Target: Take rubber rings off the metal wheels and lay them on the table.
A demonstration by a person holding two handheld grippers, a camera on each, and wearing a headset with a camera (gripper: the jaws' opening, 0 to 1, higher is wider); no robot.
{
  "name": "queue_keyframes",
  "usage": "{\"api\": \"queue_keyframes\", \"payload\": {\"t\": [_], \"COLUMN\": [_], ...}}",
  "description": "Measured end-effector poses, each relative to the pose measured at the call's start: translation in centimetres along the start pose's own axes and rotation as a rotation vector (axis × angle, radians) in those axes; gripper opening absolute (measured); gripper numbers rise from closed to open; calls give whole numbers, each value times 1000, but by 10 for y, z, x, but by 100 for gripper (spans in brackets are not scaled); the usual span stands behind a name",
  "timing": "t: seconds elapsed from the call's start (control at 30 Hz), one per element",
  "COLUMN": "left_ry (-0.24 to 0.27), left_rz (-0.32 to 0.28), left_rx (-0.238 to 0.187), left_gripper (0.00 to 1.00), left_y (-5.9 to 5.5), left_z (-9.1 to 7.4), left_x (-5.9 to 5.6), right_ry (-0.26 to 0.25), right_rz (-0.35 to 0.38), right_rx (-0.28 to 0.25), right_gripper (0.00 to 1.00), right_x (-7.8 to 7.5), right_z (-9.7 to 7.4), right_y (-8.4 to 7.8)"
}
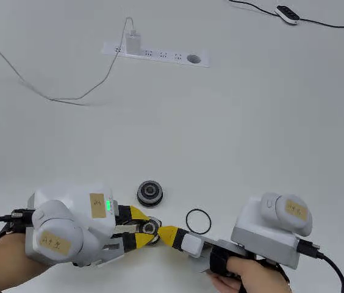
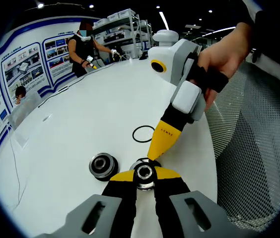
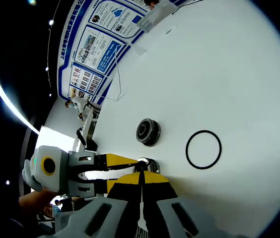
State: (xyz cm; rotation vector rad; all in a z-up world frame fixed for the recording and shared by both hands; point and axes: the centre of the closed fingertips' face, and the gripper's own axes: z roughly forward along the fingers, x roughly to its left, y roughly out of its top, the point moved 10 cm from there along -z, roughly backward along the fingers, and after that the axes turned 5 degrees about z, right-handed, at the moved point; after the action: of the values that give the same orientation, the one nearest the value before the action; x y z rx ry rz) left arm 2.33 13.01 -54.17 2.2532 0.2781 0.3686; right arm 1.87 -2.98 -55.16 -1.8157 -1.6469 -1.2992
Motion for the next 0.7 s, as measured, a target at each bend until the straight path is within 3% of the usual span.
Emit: {"api": "queue_keyframes", "payload": {"t": [0.7], "left_ry": [7], "left_rz": [7], "left_rx": [-8], "left_gripper": [13], "left_y": [-1], "left_z": [0], "left_x": [-1], "right_ry": [45], "right_rz": [-111], "right_rx": [31], "right_gripper": [0], "right_x": [15], "right_z": [-5], "right_y": [-4]}}
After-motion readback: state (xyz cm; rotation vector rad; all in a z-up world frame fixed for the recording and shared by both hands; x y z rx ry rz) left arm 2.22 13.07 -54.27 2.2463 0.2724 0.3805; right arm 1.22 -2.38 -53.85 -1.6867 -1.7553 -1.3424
